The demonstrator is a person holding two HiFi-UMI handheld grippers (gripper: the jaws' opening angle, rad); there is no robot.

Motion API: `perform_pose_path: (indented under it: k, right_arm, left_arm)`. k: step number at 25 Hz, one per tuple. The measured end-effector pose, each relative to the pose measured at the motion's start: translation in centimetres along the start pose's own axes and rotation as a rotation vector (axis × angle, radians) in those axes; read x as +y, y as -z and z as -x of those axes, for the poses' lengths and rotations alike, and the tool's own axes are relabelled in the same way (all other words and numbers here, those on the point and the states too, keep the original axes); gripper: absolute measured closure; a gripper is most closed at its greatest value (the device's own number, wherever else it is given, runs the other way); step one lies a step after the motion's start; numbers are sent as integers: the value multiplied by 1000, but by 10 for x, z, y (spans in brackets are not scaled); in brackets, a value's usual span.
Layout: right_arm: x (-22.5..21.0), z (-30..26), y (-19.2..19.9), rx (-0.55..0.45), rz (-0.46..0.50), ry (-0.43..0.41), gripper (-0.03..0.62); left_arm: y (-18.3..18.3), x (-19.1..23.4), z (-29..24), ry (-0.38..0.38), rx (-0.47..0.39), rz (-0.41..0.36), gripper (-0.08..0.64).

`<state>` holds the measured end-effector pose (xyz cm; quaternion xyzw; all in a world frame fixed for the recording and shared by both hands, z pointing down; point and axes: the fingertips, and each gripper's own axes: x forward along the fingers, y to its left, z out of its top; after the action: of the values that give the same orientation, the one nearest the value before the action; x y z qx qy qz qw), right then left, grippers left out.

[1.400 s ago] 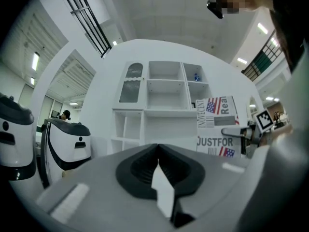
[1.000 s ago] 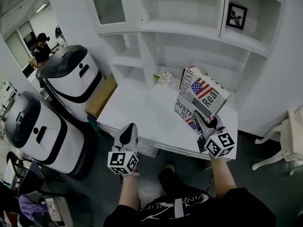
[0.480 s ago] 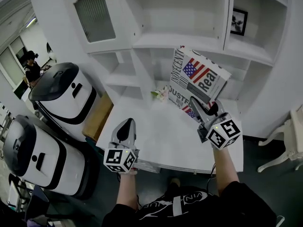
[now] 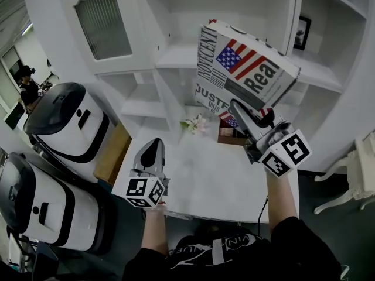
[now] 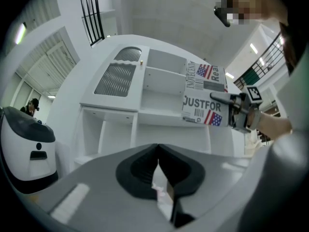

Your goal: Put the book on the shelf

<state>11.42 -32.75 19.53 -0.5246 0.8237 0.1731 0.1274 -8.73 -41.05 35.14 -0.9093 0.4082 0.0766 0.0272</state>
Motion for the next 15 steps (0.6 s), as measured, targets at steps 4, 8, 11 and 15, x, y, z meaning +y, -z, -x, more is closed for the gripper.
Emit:
perform_pose_path:
  k: [4, 8, 11, 15]
  right_arm:
    - [-6, -22, -31, -23, 60, -12, 430]
    - [-20, -48, -49, -3, 172, 45, 430]
    - [-32, -64, -57, 23, 266, 106, 430]
    - [-52, -83, -61, 98, 438, 210, 430]
  left_arm:
    - [-4, 4, -19, 15, -6, 5, 560]
    - [-6, 7, -40, 49, -10, 1, 560]
    - [-7, 10, -60, 92, -17, 13, 560]
    - [-12, 9, -82, 174, -18, 8, 560]
